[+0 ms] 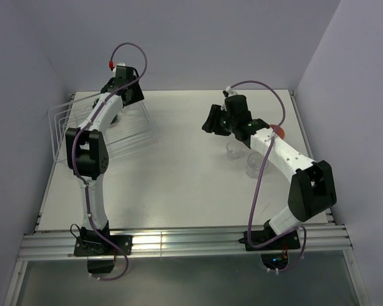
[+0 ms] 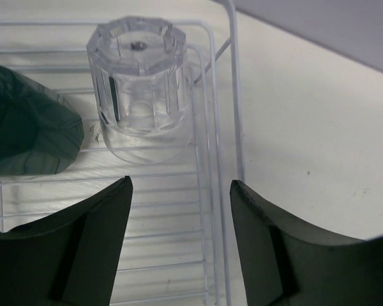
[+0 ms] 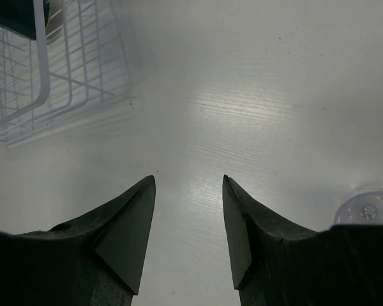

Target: Load the cups into the dish rack

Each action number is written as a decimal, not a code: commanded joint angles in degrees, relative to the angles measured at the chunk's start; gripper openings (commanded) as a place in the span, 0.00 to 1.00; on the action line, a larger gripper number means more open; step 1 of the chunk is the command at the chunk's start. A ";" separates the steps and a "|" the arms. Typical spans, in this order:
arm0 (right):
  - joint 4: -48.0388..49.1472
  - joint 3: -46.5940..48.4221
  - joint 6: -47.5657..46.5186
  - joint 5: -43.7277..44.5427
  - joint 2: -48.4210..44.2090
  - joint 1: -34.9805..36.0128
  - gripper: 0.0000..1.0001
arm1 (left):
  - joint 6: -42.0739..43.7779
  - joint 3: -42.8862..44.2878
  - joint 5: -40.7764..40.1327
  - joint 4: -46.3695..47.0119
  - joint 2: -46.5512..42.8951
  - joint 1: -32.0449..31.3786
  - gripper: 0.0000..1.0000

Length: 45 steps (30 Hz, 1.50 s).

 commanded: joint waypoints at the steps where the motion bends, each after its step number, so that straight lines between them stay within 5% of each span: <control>1: 0.61 1.19 -1.42 1.36 -1.87 0.49 0.54 | -0.88 0.74 -2.48 4.94 -5.50 -0.18 0.67; 8: 0.79 2.33 -1.42 0.39 -0.82 0.40 0.54 | -0.09 -0.23 -7.23 11.34 -6.21 -0.18 0.45; 17: 0.26 3.13 -1.95 0.56 0.32 0.40 0.54 | 0.88 4.52 -11.01 14.25 0.38 0.35 0.35; 29: 1.66 1.90 -2.65 -0.05 0.41 0.49 0.54 | -0.70 -1.98 -14.71 23.91 0.12 1.67 0.35; 45: 2.28 1.11 -2.65 -0.40 0.15 0.49 0.54 | -2.02 2.67 -10.22 20.06 5.48 3.07 0.37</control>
